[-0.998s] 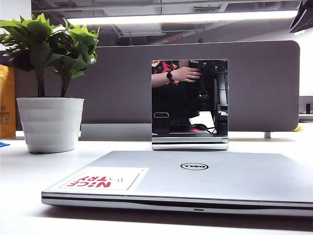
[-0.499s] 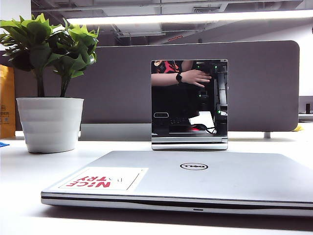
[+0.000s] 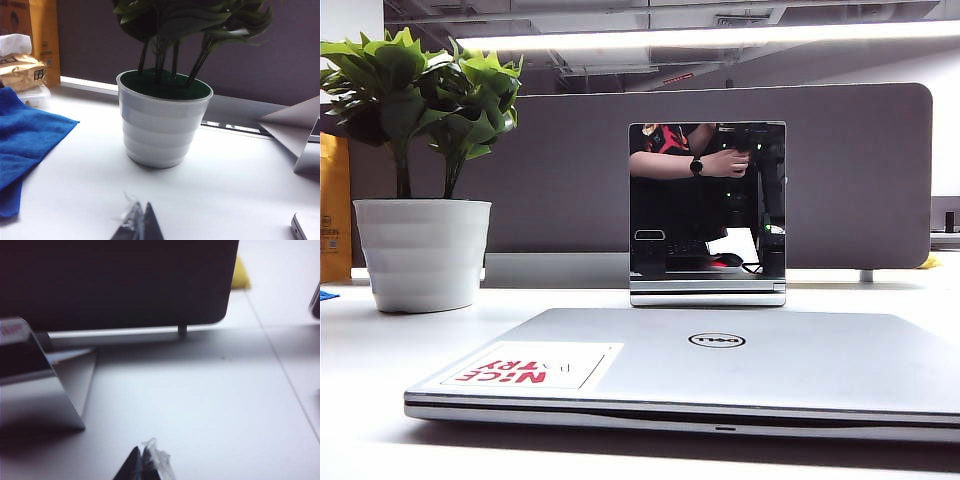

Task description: Close the laptop lid.

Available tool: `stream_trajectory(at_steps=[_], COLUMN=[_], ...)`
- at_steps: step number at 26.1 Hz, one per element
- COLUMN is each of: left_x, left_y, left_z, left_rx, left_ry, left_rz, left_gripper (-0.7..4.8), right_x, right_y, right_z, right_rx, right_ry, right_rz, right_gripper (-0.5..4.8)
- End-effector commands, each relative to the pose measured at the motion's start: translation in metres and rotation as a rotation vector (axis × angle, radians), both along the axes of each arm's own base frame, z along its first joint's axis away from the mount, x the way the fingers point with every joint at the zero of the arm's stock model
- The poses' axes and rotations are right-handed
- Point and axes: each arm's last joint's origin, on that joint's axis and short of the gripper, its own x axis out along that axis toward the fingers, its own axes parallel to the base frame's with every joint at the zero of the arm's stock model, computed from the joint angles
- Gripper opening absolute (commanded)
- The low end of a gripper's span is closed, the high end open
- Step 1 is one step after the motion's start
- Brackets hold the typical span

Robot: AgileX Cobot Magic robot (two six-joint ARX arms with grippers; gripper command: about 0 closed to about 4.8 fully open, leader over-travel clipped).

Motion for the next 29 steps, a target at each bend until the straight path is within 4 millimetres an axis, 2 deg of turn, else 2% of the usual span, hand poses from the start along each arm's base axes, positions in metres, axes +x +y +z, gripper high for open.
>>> stream_trajectory(at_steps=[1,7,11,14,18,22,24,29], left_x=[0.000,0.000,0.000,0.000,0.000,0.000,0.000,0.000], left_y=[0.000,0.000,0.000,0.000,0.000,0.000,0.000,0.000], left_z=[0.001,0.001,0.001,0.001,0.001,0.001,0.001,0.001], left_rx=[0.003,0.003,0.003,0.003,0.003,0.000,0.000,0.001], left_ry=[-0.010,-0.010,-0.009,-0.009,-0.010,-0.010,-0.006,-0.006], left_rz=[-0.002,-0.002,-0.003,-0.003,-0.003,-0.002,-0.003,-0.003], left_gripper=[-0.05,-0.05,-0.05,-0.05,-0.05,-0.05,-0.05,-0.05], right_x=[-0.022,-0.068,-0.091,-0.101,-0.107,-0.101,-0.099,-0.099], right_y=[-0.002,-0.007,-0.011,-0.013,-0.014,-0.014,-0.013,-0.014], right_z=[-0.007,-0.042,-0.080,-0.109,-0.142,-0.167,-0.174,-0.174], right_rx=[0.003,0.013,0.012,0.014,0.036,0.067,0.078,0.066], right_ry=[-0.043,-0.163,-0.206,-0.243,-0.280,-0.266,-0.252,-0.248], right_rz=[0.001,-0.012,-0.036,-0.052,-0.066,-0.070,-0.070,-0.075], right_gripper=[-0.01,-0.01,-0.01,-0.01,-0.01,-0.01,-0.01,-0.01])
